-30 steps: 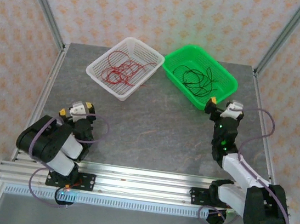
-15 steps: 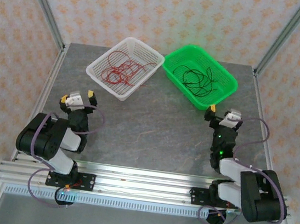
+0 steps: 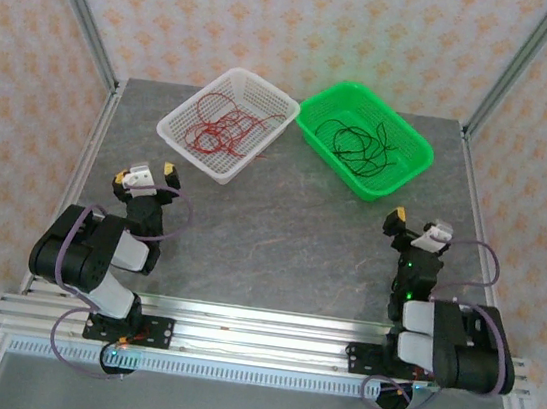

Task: Untangle the cables

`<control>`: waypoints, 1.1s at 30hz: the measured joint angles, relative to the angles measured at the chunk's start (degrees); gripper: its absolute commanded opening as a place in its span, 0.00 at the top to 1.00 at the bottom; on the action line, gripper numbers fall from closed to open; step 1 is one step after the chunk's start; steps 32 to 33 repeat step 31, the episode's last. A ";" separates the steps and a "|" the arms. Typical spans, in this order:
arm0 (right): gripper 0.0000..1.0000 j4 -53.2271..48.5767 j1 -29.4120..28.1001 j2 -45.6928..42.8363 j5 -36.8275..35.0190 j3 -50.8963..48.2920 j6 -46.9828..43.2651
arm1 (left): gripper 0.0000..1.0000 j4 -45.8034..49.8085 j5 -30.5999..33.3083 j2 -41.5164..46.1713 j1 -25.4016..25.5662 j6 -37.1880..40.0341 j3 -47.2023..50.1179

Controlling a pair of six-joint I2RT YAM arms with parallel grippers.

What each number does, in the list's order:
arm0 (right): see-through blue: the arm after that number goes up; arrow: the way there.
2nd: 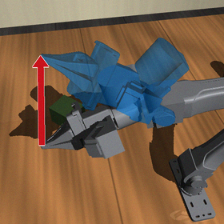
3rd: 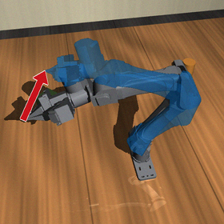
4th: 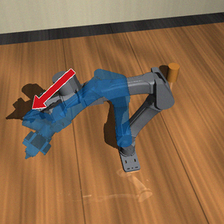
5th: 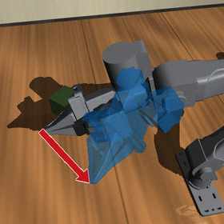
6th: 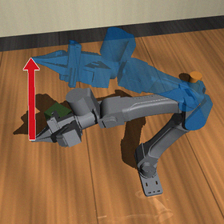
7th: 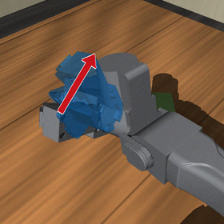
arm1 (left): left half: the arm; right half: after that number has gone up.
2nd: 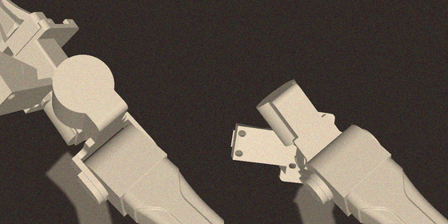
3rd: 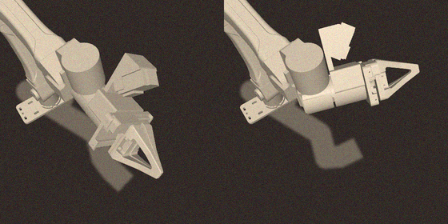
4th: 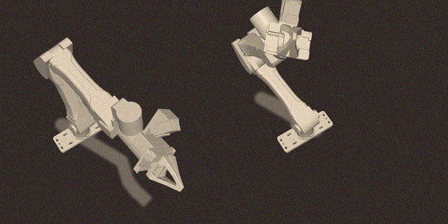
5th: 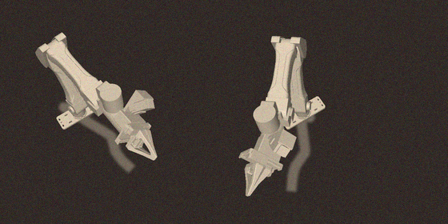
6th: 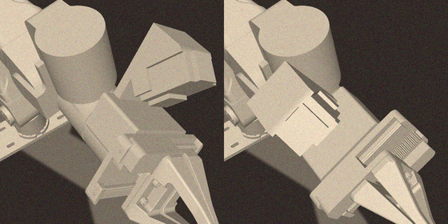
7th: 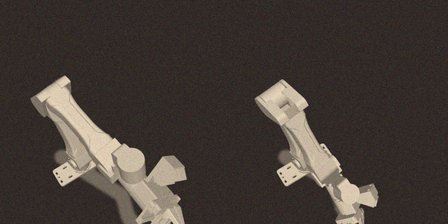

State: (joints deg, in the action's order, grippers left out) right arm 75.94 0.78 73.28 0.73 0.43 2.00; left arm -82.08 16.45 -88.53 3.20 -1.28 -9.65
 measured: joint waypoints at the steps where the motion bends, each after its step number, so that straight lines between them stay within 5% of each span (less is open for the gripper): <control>1: 0.00 2.80 0.20 2.97 1.18 0.07 -0.39 | 0.00 0.17 0.02 0.00 0.00 0.00 0.00; 7: 0.00 -1.25 0.31 13.94 9.64 8.94 -3.43 | 0.00 1.95 0.04 0.00 0.00 -0.22 -0.22; 33: 0.00 -6.19 -1.01 14.10 4.15 13.18 -3.56 | 0.00 4.13 -1.07 0.00 -0.96 -0.42 -0.87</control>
